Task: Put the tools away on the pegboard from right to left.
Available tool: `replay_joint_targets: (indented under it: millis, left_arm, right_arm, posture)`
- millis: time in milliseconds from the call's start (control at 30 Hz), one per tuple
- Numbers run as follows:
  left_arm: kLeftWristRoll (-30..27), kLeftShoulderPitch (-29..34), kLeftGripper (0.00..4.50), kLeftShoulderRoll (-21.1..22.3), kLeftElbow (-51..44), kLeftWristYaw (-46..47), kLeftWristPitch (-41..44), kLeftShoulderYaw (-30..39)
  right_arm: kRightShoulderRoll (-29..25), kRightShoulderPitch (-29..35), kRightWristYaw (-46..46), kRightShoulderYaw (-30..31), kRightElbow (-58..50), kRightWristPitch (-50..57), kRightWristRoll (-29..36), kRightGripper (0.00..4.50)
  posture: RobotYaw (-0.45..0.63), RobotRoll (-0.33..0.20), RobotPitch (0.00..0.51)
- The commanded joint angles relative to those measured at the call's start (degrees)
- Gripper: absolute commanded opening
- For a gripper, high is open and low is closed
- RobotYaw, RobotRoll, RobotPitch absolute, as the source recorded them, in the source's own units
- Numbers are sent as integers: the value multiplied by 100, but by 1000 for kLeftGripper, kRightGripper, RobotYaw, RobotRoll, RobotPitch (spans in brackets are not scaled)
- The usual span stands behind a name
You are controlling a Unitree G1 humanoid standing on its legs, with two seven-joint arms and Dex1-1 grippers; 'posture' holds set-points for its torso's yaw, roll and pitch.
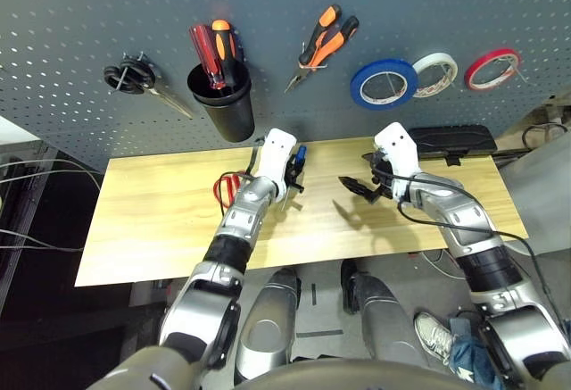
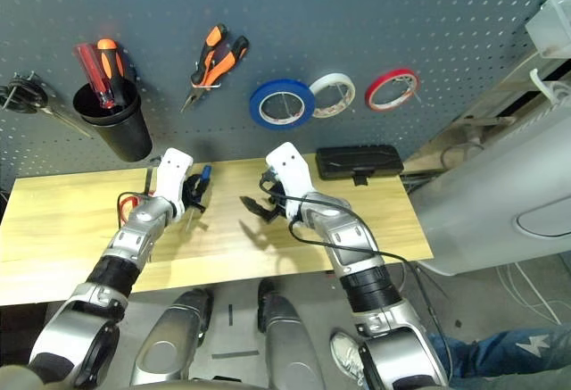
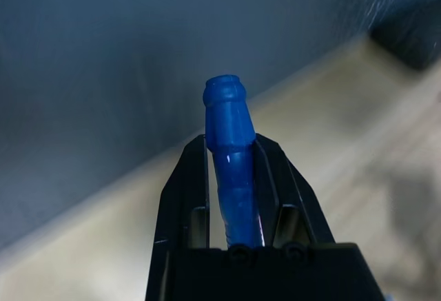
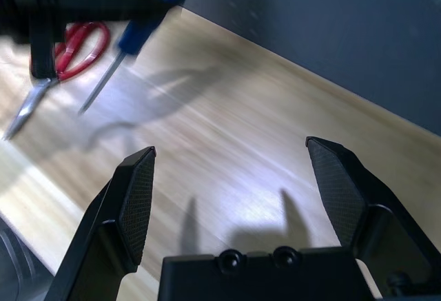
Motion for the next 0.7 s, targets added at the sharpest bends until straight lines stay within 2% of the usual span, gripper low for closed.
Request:
replay_joint_targets:
  millis: [33, 167, 300, 500, 700]
  left_arm:
    - [-455, 366, 829, 135, -1213, -457, -51, -1]
    - [-993, 596, 829, 357, -2272, -831, 370, 10]
    - [-1521, 485, 829, 557, -3157, -1163, 649, -15]
    - [-2080, -499, 829, 467, -3652, -766, 700, 502]
    - [-2286, -1574, 829, 643, -3618, -249, 611, 1209]
  right_arm:
    - [-95, -36, 334, 70, -262, -268, 99, 4500]
    - [-85, -221, 576, 67, -417, -294, 224, 4500]
    - [58, -538, 667, 26, -571, -166, 397, 4500]
    - [374, -1159, 615, -107, -409, -61, 621, 4500]
    - [691, -1721, 584, -182, -84, 4, 786, 4500]
  posture:
    - [178, 0, 216]
    - [185, 0, 209]
    - [195, 0, 201]
    - [219, 0, 186]
    - [231, 0, 175]
